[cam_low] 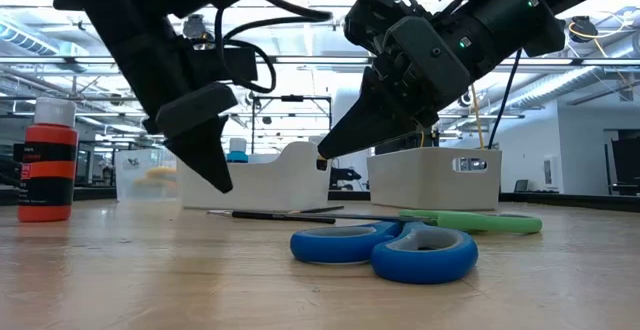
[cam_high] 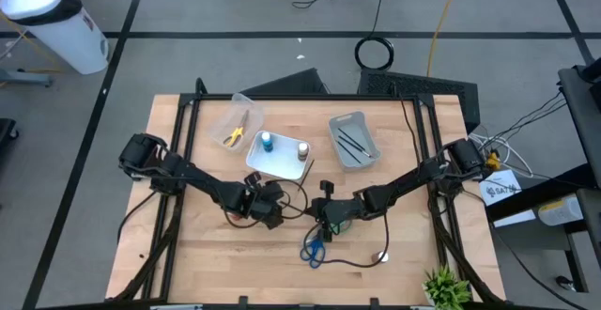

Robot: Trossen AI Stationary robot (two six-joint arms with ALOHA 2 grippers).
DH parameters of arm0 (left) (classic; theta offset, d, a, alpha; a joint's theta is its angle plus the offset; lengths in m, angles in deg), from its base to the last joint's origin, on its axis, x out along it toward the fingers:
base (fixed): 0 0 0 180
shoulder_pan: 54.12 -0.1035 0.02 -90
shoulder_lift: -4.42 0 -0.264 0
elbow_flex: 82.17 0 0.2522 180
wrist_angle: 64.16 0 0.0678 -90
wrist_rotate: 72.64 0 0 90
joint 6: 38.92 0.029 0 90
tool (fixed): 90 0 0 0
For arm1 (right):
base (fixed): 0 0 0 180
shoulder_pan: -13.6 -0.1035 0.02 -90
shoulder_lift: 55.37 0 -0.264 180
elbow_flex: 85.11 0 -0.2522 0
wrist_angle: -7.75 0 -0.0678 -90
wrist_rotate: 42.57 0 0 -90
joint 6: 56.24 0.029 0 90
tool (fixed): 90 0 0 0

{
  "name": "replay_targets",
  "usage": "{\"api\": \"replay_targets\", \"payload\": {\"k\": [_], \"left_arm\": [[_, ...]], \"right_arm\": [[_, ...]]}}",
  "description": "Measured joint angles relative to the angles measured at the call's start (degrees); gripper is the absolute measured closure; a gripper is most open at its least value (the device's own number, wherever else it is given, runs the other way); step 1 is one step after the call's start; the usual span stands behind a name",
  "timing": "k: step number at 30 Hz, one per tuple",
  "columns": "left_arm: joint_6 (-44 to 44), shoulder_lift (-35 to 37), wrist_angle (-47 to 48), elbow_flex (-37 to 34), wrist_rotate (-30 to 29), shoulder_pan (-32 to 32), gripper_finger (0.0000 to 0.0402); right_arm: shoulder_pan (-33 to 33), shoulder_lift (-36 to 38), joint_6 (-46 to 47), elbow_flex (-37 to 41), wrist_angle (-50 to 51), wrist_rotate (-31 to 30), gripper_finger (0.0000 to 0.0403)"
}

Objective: Pick & Place Paint Supplies
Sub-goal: Put the silver and black paintbrush into the gray bin

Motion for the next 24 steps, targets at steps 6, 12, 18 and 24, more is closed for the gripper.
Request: {"api": "replay_targets", "payload": {"k": [6, 12, 18, 24], "left_arm": [[-0.49, -0.28, 0.43, -0.02, 3.67, -2.05, 0.0369], [-0.67, -0.3, 0.54, -0.04, 4.65, -2.89, 0.0369], [-0.93, -0.86, 0.36, -0.02, 7.57, -2.87, 0.0369], [-1.3, -3.67, 0.37, 0.21, 8.32, -3.17, 0.0369]], "right_arm": [[0.0, 0.0, 0.02, 0.0, 0.0, 0.0, 0.0403], [0.0, 0.0, 0.02, 0.0, 0.0, 0.0, 0.0403], [0.0, 0.0, 0.02, 0.0, 0.0, 0.0, 0.0403], [0.0, 0.0, 0.03, 0.0, -0.01, 0.0, 0.0403]]}}
